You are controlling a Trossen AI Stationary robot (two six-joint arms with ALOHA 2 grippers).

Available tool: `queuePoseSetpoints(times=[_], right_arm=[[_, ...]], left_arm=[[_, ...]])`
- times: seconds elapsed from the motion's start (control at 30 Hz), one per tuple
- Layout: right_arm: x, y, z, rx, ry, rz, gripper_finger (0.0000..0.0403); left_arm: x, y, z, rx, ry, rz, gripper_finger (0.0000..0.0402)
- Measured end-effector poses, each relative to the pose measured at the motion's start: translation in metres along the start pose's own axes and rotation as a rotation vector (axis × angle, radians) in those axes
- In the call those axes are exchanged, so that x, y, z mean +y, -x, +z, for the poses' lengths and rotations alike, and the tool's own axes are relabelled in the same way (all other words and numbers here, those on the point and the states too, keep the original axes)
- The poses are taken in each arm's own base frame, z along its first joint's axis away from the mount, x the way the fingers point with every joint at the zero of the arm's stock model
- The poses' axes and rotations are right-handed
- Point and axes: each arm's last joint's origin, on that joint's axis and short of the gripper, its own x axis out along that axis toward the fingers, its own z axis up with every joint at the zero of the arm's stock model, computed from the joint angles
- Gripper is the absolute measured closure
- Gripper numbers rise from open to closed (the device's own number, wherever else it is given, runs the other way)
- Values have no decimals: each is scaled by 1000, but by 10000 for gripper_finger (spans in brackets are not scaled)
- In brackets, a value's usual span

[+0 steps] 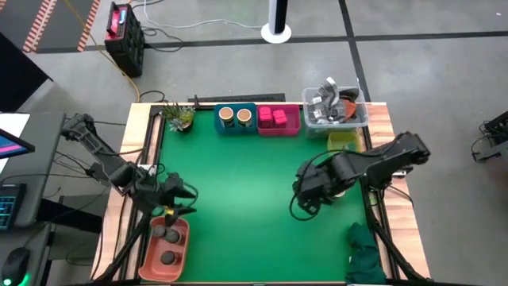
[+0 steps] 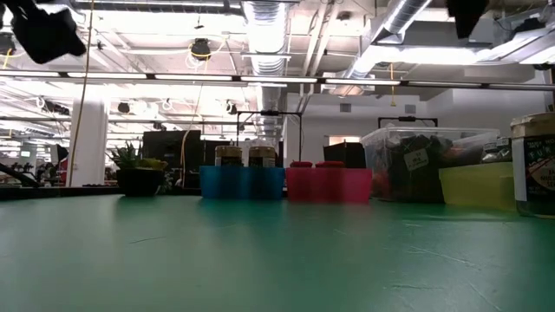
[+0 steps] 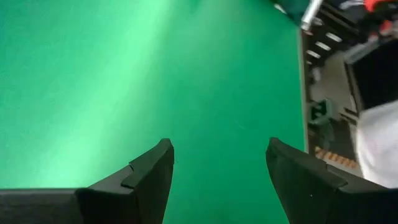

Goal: Sort spices by type
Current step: Put the brown spice bottle into the blue bin

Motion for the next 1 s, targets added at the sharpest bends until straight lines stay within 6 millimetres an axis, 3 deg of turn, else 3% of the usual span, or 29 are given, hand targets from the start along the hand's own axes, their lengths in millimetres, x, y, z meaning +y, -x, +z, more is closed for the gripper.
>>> queuePoseSetpoints(times=[0.2,0.43,0.6,1.0], right_arm=[[-29,2,-17,1,273,12,87],[-53,-22,-20,142,375,43,12],[-56,-37,-24,203,493,40,12],[-63,-58,-30,285,522,-13,4]], left_arm=[[19,9,16,-76,87,55,159],[34,16,30,-159,158,93,159],[41,19,34,-188,154,120,159],[55,17,44,-137,45,118,159]])
